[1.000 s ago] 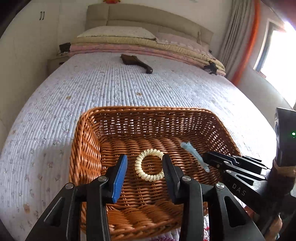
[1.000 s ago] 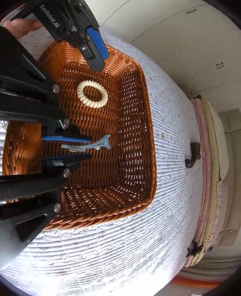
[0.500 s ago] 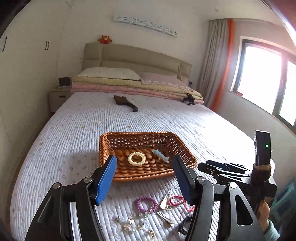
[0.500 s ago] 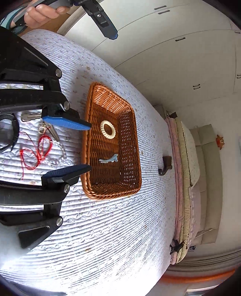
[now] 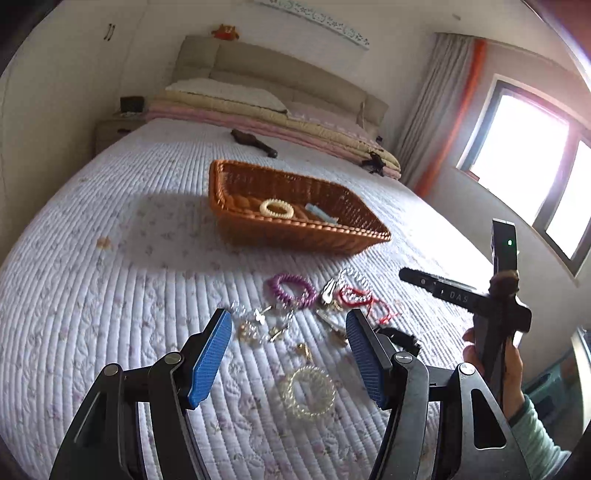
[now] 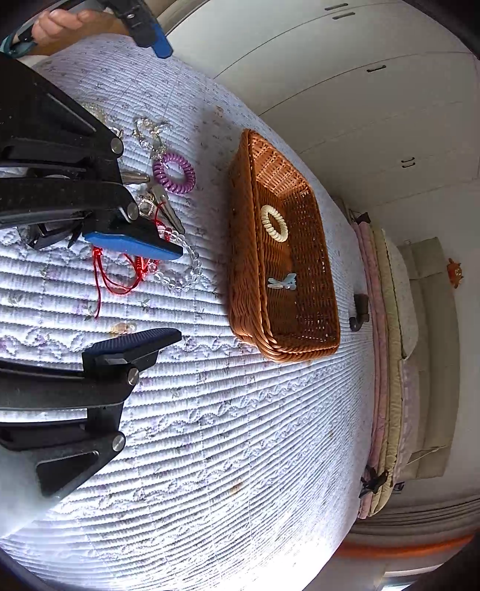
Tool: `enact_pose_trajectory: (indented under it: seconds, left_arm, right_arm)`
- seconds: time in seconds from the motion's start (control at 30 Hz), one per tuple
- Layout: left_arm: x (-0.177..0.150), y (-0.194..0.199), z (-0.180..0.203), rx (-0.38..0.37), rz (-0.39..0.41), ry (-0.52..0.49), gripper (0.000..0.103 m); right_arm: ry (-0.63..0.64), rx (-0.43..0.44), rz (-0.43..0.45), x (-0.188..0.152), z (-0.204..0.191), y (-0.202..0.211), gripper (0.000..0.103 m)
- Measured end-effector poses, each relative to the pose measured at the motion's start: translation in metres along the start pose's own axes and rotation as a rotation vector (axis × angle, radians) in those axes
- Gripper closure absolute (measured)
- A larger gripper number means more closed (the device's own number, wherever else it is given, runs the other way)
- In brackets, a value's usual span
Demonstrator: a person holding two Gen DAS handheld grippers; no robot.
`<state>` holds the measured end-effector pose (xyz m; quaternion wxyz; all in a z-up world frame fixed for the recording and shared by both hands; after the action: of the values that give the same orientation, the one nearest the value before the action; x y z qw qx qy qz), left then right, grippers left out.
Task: Organize jewelry
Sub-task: 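Grasp the clear beaded bracelet with the left tool while the right tool grasps the silver chain bracelet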
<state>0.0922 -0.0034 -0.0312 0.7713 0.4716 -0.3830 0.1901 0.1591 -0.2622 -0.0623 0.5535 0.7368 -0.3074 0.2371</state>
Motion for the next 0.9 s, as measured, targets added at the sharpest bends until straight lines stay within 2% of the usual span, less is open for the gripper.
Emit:
enact_pose_trajectory:
  seconds: [0.07, 0.2, 0.3, 0.43, 0.5, 0.67, 0.73, 0.77, 0.8, 0.9]
  left_arm:
    - [-0.015, -0.011, -0.006, -0.009, -0.041, 0.012, 0.039]
    - [-0.041, -0.034, -0.01, -0.096, -0.144, 0.055, 0.039]
    - [-0.049, -0.044, -0.009, -0.087, -0.17, 0.054, 0.045]
    - [-0.052, -0.044, 0.003, -0.069, -0.186, -0.013, 0.045]
    - [-0.056, -0.044, 0.008, -0.023, -0.199, -0.056, 0.05]
    - [-0.068, -0.042, 0.024, 0.063, -0.217, -0.161, 0.052]
    - [-0.069, -0.041, 0.025, 0.091, -0.208, -0.174, 0.057]
    - [-0.069, -0.041, 0.022, 0.108, -0.205, -0.169, 0.065]
    - [-0.068, -0.04, 0.019, 0.116, -0.202, -0.159, 0.069]
    - [-0.067, -0.038, 0.017, 0.121, -0.195, -0.16, 0.07]
  right_arm:
    - [-0.001, -0.008, -0.024, 0.001, 0.0, -0.015, 0.062]
    - [-0.004, -0.013, -0.07, 0.008, -0.004, -0.044, 0.065]
    - [0.006, -0.021, -0.09, 0.006, -0.007, -0.061, 0.071]
    - [0.03, -0.03, -0.107, -0.001, -0.008, -0.07, 0.074]
    - [0.034, -0.034, -0.106, 0.0, -0.008, -0.07, 0.074]
    - [0.067, -0.075, -0.109, 0.0, -0.013, -0.08, 0.076]
    - [0.085, -0.088, -0.107, 0.0, -0.016, -0.082, 0.078]
    - [0.092, -0.091, -0.107, -0.001, -0.018, -0.083, 0.08]
    - [0.098, -0.092, -0.107, -0.001, -0.02, -0.084, 0.084]
    - [0.107, -0.1, -0.105, -0.001, -0.022, -0.084, 0.089]
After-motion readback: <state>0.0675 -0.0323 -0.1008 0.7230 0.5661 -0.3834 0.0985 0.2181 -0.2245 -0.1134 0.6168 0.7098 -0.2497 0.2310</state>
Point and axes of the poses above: each gripper's, at about its wrist camera, not at the fingertips, and y roughly against the way its jaws point, z to its right, x to its top, the point moved 6 cm from there along -y, roughly the way its jaws point, and after that the axes turned 6 degrees about -y, right-handed, at the moved point
